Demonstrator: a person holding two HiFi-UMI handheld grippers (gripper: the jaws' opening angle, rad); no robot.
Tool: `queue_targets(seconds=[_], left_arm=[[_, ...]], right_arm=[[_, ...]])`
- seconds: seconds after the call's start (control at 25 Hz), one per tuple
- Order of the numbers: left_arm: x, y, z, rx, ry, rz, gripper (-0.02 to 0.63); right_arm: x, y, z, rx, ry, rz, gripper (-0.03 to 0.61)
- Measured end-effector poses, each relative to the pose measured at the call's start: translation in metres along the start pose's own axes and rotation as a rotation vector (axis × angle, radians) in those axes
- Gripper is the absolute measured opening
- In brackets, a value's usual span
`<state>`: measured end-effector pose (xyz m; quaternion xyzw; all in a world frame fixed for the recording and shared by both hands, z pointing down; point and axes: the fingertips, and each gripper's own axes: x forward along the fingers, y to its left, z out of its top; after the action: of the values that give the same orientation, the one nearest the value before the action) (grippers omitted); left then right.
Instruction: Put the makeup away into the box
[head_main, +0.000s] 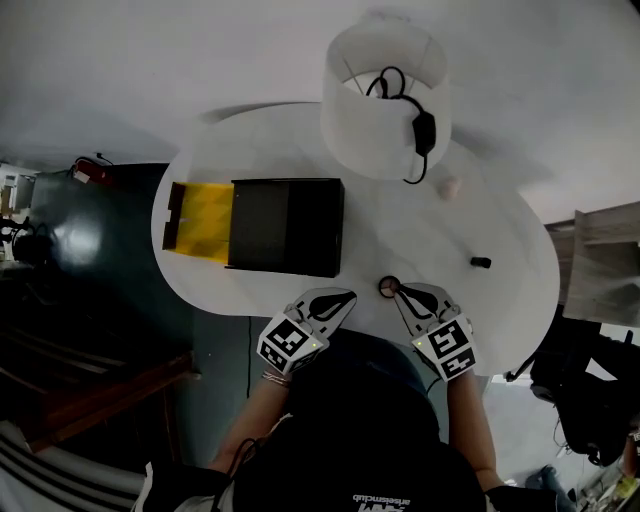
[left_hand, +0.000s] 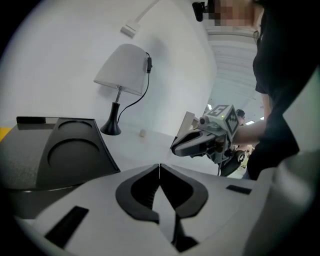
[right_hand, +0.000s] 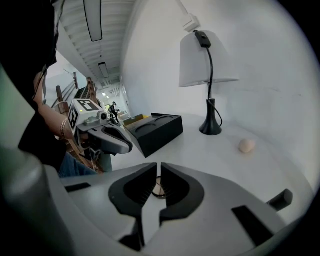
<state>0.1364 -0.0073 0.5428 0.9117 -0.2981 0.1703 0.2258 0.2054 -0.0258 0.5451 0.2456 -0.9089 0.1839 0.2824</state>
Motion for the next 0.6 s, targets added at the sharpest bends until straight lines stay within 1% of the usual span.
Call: queue_targets(seconds=[0.12, 0.28, 0.32, 0.36, 0.4, 0.44, 0.6], left_arm=[[0.004, 0.003, -0.005, -0.011, 0.011, -0.006, 0.015], [0.015, 0.007, -0.014, -0.001, 0.051, -0.032, 0.015], [0.017, 0.007, -0.014, -0.003, 0.056, -0.042, 0.015], [0.019, 0.007, -0.014, -0.005, 0.058, -0.053, 0.015], [0.02, 0.007, -0.014, -0.007, 0.059, -0.062, 0.015], [0.021, 0.007, -0.014, -0.008, 0.061, -0.069, 0.015], [0.027, 0.008, -0.018, -0.005, 0.076, -0.084, 0.015]], right_arm=[[0.006, 0.004, -0.004, -0.001, 0.024, 0.025, 0.023], [0.011, 0.002, -0.012, 0.013, 0.05, 0.017, 0.025], [0.012, 0.001, -0.014, 0.024, 0.053, 0.015, 0.035], [0.013, 0.001, -0.015, 0.037, 0.058, 0.017, 0.086], [0.014, 0.001, -0.017, 0.046, 0.066, 0.019, 0.16], [0.016, 0.0, -0.018, 0.048, 0.073, 0.018, 0.17], [0.022, -0.005, -0.023, 0.04, 0.084, 0.001, 0.177]])
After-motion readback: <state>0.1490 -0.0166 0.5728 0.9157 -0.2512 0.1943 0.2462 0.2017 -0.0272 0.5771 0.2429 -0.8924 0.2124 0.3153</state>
